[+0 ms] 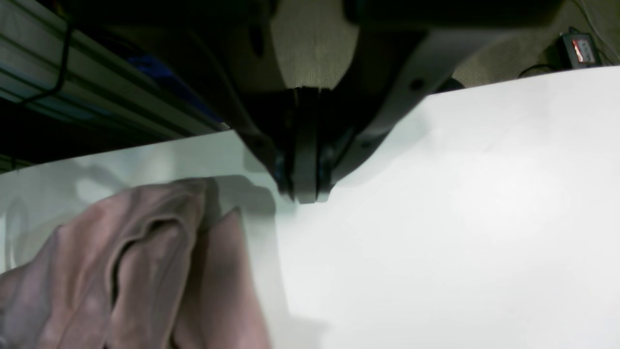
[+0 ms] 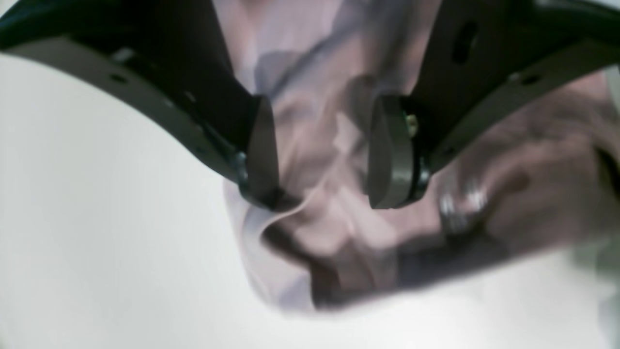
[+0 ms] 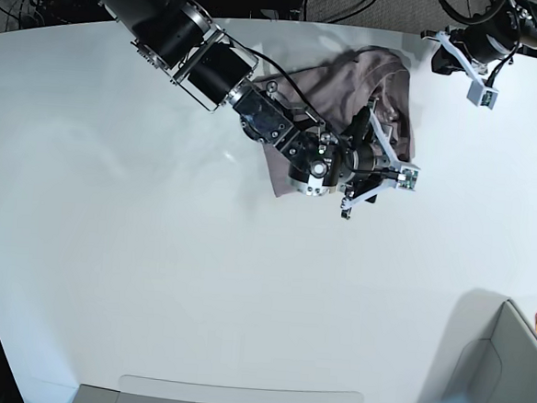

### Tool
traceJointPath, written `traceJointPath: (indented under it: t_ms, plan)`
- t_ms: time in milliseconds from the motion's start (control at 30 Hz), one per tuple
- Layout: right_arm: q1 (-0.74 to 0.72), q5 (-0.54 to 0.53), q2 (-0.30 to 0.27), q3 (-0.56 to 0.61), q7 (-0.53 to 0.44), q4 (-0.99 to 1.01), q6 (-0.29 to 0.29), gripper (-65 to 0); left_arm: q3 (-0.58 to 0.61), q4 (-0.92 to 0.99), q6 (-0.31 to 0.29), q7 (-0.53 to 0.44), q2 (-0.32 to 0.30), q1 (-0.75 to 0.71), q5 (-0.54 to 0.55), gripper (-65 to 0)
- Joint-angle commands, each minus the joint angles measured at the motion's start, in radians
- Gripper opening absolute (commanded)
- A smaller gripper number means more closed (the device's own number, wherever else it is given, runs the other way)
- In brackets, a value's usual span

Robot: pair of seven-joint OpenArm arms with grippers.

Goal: Fold the T-shirt properly

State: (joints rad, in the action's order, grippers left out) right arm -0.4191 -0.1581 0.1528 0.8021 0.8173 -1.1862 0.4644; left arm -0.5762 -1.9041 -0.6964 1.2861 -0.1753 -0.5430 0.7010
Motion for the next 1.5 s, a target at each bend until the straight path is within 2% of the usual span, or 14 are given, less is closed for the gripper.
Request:
traceJointPath:
  t_ms: [0, 167, 233, 300, 433, 633, 700, 767, 933, 1067, 1200, 1300, 1467]
  plan:
    - [-0.03, -0.002, 0.004, 0.01, -0.06, 0.025, -0.002, -35.2, -0.001, -0.013, -0.002, -0.006, -0.01, -0.002, 0.013, -65.0]
    - [-0.1, -0.01, 0.004, 0.13, -0.345, 0.202, -0.003, -35.2, -0.001, -0.013, -0.002, -0.006, -0.008, -0.001, 0.013, -65.0]
    - [-0.114, -0.051, 0.004, 0.168, -0.441, 0.233, -0.005, -35.2, -0.001, -0.013, -0.002, -0.006, -0.011, -0.001, 0.013, -65.0]
    - [-0.116, -0.102, 0.004, 0.173, -0.504, 0.228, -0.005, -35.2, -0.001, -0.013, -0.002, -0.006, -0.011, 0.001, 0.013, -65.0]
    - [-0.11, -0.179, 0.0, 0.156, -0.566, 0.13, -0.005, -35.2, -0.006, -0.013, -0.002, -0.007, -0.013, 0.011, 0.013, -65.0]
    - [-0.011, -0.192, -0.02, -0.04, -0.566, -0.091, -0.005, -35.2, -0.009, -0.013, -0.002, -0.009, -0.014, 0.045, 0.013, -65.0]
    - [0.019, -0.192, -0.069, -0.106, -0.539, -0.163, -0.005, -35.2, -0.009, -0.013, -0.002, -0.009, -0.016, 0.079, 0.013, -65.0]
    - [0.041, -0.194, -0.12, -0.146, -0.471, -0.238, -0.005, -35.2, -0.009, -0.013, -0.002, -0.009, -0.017, 0.116, -0.019, -65.0]
    - [0.151, -0.2, -0.267, -0.264, -0.324, -0.421, -0.005, -35.3, -0.008, -0.013, -0.002, -0.009, -0.013, 0.225, -0.226, -65.0]
    - [0.266, -0.202, -0.373, -0.37, -0.309, -0.541, -0.005, -35.3, -0.011, -0.015, -0.002, -0.01, -0.013, 0.303, -0.329, -65.0]
    - [0.375, -0.202, -0.459, -0.467, -0.309, -0.647, -0.003, -35.3, -0.012, -0.016, -0.002, -0.01, -0.013, 0.36, -0.364, -65.0]
    - [0.452, -0.202, -0.496, -0.542, -0.309, -0.725, -0.003, -41.2, -0.012, -0.016, -0.002, -0.01, -0.016, 0.39, -0.383, -65.0]
    - [0.552, -0.202, -0.499, -0.674, -0.309, -0.791, -0.003, -62.3, -0.011, -0.019, -0.002, -0.01, -0.017, 0.415, -0.524, -65.0]
